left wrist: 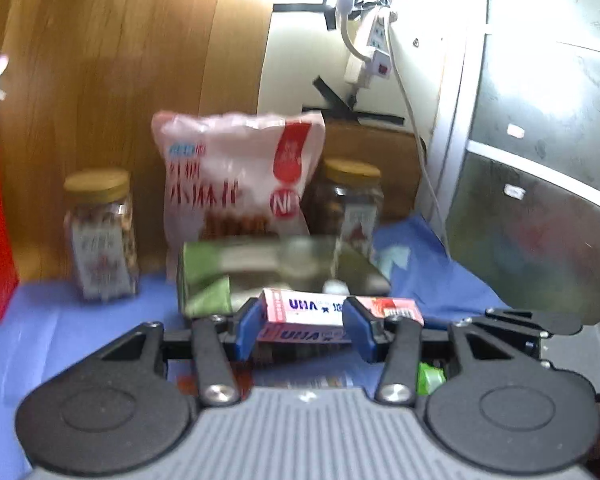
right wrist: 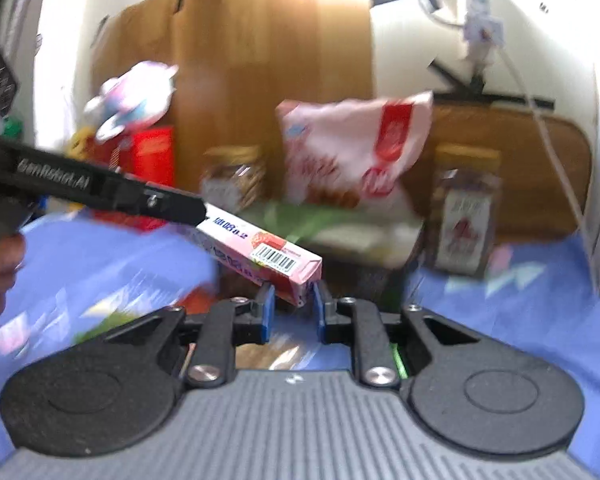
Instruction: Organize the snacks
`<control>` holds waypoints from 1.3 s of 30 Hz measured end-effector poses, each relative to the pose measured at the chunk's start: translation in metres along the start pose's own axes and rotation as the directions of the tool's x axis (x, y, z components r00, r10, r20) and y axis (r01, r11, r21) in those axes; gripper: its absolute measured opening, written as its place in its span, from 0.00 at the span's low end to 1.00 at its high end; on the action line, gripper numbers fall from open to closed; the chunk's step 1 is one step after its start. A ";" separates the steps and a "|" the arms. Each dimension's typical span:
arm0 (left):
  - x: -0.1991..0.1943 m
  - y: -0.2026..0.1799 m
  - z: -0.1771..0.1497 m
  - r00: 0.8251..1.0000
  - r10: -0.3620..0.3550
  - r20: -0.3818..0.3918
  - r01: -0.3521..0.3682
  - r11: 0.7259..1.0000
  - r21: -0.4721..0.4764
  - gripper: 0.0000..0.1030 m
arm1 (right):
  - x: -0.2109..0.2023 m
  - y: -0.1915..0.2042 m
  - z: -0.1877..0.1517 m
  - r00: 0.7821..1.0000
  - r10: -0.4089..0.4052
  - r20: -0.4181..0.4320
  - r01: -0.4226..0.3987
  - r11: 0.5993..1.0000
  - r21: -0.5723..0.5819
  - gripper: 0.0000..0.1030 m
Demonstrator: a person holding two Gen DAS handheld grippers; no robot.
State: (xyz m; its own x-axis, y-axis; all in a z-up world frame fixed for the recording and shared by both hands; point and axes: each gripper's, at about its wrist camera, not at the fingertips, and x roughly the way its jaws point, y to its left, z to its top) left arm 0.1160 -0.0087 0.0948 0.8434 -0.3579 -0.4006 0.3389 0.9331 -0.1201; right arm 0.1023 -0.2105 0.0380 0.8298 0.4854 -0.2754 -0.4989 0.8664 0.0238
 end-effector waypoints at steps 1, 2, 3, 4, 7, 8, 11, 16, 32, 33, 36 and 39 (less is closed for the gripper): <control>0.010 -0.001 0.004 1.000 0.012 0.003 -0.012 1.000 0.001 0.43 | 0.008 -0.004 0.005 1.000 -0.018 0.010 0.018 1.000 -0.001 0.22; 0.020 0.000 0.008 1.000 0.024 0.002 -0.024 1.000 -0.001 0.43 | 0.017 -0.007 0.009 0.999 -0.035 0.014 0.035 0.999 -0.006 0.22; 0.032 0.002 0.010 0.999 0.039 -0.006 -0.039 0.999 -0.006 0.43 | 0.025 -0.010 0.011 0.999 -0.048 0.015 0.048 0.999 -0.012 0.22; 0.040 0.004 0.012 0.999 0.051 -0.017 -0.051 0.999 -0.014 0.43 | 0.035 -0.012 0.014 0.998 -0.060 0.011 0.060 0.998 -0.018 0.22; 0.068 0.016 0.015 0.996 0.072 -0.060 -0.076 0.995 -0.058 0.43 | 0.054 -0.016 0.013 0.996 -0.088 0.002 0.088 0.995 -0.036 0.22; 0.075 0.019 0.015 0.994 0.076 -0.072 -0.082 0.994 -0.074 0.43 | 0.059 -0.019 0.013 0.995 -0.097 0.001 0.097 0.995 -0.038 0.23; 0.090 0.024 0.013 0.991 0.088 -0.099 -0.098 0.990 -0.100 0.43 | 0.067 -0.024 0.009 0.994 -0.107 0.005 0.107 0.994 -0.014 0.25; 0.098 0.016 0.007 0.990 0.099 -0.097 -0.106 0.992 -0.071 0.46 | 0.065 -0.029 0.005 0.995 -0.100 0.032 0.099 0.995 0.019 0.32; -0.018 0.110 -0.075 0.976 0.164 -0.146 -0.206 0.913 -0.351 0.51 | 0.061 0.008 -0.005 0.956 0.250 -0.156 -0.225 0.961 0.161 0.38; -0.022 0.116 -0.081 0.976 0.152 -0.154 -0.200 0.906 -0.373 0.51 | 0.072 0.011 -0.006 0.945 0.269 -0.187 -0.236 0.954 0.184 0.38; -0.027 0.120 -0.093 0.978 0.127 -0.166 -0.183 0.905 -0.384 0.51 | 0.105 0.010 -0.008 0.917 0.307 -0.256 -0.231 0.929 0.288 0.39; -0.023 0.115 -0.102 0.974 0.113 -0.198 -0.181 0.912 -0.369 0.51 | 0.131 0.002 -0.010 0.912 0.283 -0.298 -0.164 0.915 0.368 0.42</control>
State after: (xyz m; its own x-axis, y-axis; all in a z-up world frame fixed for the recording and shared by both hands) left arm 0.0928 0.1109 -0.0023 0.7767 -0.2364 -0.5839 0.0026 0.9281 -0.3722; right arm 0.2073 -0.1466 -0.0079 0.5407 0.6529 -0.5304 -0.5010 0.7564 0.4205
